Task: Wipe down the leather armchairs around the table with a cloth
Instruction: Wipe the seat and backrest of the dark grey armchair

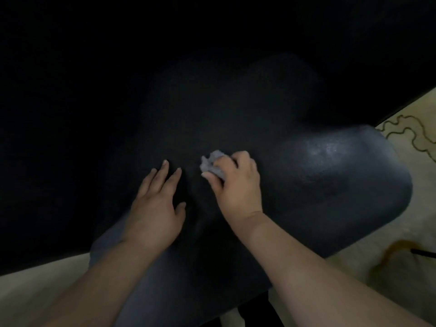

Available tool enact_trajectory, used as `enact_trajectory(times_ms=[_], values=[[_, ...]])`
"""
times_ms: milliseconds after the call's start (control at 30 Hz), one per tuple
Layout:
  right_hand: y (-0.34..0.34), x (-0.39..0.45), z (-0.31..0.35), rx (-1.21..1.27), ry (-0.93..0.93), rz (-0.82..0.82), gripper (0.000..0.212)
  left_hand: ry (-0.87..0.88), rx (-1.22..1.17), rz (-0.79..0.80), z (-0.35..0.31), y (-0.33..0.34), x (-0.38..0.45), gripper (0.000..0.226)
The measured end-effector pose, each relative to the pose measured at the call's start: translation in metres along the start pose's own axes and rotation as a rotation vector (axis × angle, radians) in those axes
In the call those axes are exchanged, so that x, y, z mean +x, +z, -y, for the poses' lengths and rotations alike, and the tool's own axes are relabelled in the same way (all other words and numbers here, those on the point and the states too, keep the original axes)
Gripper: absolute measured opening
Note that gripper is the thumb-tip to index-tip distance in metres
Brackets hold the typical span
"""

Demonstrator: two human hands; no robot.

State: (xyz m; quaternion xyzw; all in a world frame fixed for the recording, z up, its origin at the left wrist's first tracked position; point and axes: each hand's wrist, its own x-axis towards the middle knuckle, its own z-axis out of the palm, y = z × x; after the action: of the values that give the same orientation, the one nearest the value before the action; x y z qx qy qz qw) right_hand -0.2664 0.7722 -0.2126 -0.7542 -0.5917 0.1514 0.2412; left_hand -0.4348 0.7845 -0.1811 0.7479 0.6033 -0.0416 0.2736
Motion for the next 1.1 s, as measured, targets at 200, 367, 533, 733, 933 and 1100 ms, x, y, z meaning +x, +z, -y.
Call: enact_trajectory(times_ms=[200,367,533,733,933,1100], values=[[-0.008,0.037,-0.022,-0.009,-0.075,-0.090,0.036,0.002,-0.043,-0.035,0.002,0.002,-0.001,0.072],[-0.001,0.047,-0.027,-0.078,0.033,-0.096,0.033,-0.058,-0.056,-0.094,0.011,0.001,0.007,0.068],[0.028,0.023,0.028,0.008,-0.218,0.101,0.036,-0.044,-0.056,-0.085,0.016,-0.002,0.010,0.067],[-0.001,0.065,-0.029,-0.059,-0.084,-0.068,0.040,-0.043,-0.060,-0.103,0.018,-0.002,0.014,0.066],[0.013,0.018,-0.015,-0.015,-0.214,0.047,0.032,-0.049,-0.060,-0.106,0.015,-0.002,0.013,0.067],[0.020,-0.023,-0.003,-0.016,-0.204,0.022,0.031,-0.049,-0.074,-0.111,0.015,-0.003,0.006,0.064]])
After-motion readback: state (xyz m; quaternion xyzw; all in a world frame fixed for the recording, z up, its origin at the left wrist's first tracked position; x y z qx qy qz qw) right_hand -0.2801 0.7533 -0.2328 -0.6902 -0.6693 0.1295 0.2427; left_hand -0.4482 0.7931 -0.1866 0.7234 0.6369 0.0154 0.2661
